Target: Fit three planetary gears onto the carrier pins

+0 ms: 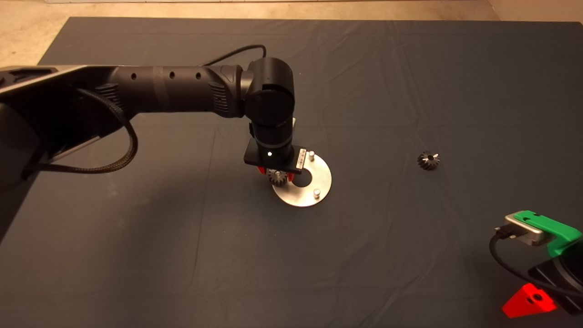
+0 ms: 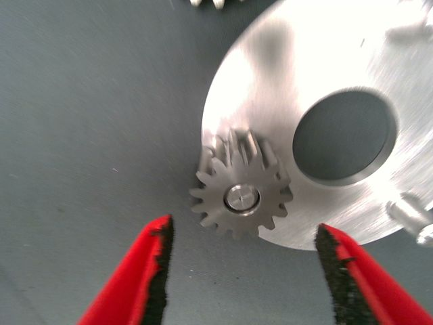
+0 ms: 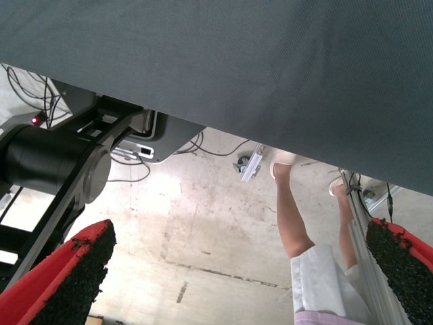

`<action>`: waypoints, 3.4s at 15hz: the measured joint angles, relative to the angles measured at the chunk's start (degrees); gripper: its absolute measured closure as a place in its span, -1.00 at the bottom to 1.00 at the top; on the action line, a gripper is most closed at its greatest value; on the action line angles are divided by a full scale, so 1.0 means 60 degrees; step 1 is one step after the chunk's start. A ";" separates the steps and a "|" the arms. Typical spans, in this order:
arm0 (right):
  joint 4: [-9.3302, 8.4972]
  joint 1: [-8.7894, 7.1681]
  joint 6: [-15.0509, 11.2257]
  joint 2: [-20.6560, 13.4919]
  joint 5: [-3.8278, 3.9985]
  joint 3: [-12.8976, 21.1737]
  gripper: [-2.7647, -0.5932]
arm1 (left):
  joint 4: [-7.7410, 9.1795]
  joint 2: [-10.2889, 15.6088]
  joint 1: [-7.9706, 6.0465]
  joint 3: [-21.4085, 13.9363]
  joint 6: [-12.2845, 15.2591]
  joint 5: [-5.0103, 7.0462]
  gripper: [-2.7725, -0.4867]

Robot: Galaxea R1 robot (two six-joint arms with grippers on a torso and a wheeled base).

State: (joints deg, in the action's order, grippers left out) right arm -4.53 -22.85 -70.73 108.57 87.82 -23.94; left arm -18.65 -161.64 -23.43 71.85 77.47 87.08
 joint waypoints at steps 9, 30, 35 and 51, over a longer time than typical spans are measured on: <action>-0.0002 0.0000 0.0000 0.0004 0.0000 0.0000 -0.99 | 0.0004 -0.0022 -0.0918 0.0074 0.0108 0.0008 -0.10; -0.0022 0.0004 0.0000 0.0066 0.0003 0.0000 -0.99 | 0.0069 -0.1051 -0.0967 0.3561 -0.1079 -0.0002 -0.36; -0.0039 0.0004 0.0000 0.0130 0.0004 0.0000 -0.99 | 0.0189 -0.1079 -0.0646 0.3716 -0.1101 0.0000 -0.36; -0.0049 0.0004 0.0000 0.0120 0.0012 0.0000 -0.99 | -0.0579 -0.0996 -0.0034 0.2625 -0.1002 -0.0977 -0.36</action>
State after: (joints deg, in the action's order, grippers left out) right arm -4.82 -22.82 -70.73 109.29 87.89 -23.94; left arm -22.13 -167.61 -23.64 87.60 71.46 81.22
